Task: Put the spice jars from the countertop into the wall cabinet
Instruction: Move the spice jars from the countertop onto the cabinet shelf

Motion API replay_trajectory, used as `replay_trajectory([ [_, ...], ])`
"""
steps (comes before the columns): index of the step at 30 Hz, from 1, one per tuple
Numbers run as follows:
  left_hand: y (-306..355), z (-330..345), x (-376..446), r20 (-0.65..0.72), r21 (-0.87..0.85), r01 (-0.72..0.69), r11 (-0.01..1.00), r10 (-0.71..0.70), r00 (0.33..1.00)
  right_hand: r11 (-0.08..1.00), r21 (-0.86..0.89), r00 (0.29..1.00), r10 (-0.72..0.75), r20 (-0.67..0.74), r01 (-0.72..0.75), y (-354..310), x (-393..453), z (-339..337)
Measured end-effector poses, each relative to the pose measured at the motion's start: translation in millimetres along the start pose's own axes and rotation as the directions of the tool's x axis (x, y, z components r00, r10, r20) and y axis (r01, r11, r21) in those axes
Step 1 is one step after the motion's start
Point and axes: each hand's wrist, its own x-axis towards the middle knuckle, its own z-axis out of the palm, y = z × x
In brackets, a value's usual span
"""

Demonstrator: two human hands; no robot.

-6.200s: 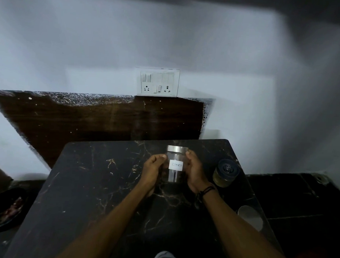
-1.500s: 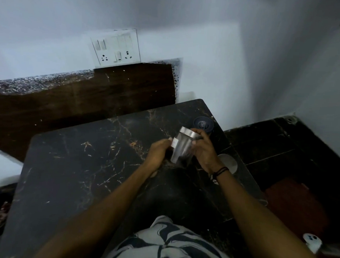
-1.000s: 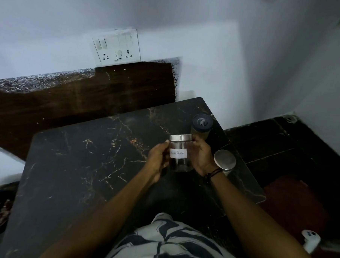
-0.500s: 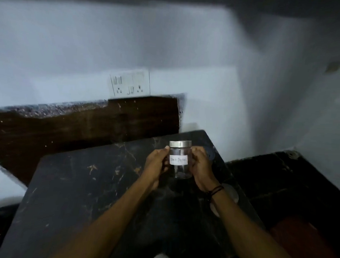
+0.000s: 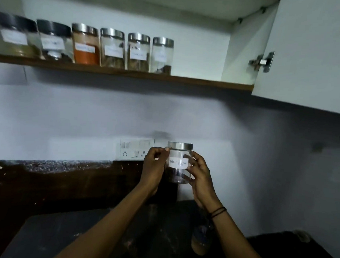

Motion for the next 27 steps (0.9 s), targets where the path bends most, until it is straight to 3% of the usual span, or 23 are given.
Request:
replay_trajectory([
  [5,40,2,19,0.042,-0.013,-0.156,0.988,0.156,0.987,0.987,-0.033,0.988,-0.156,-0.009,0.155,-41,25,9],
  [13,145,28,59,0.002,0.088,-0.451,0.888,0.453,0.892,0.883,-0.178,0.878,-0.459,-0.133,0.434,-131,80,36],
  [27,217,70,128,-0.016,0.224,-0.567,0.792,0.585,0.811,0.700,-0.541,0.811,-0.583,-0.055,0.466,-209,152,53],
])
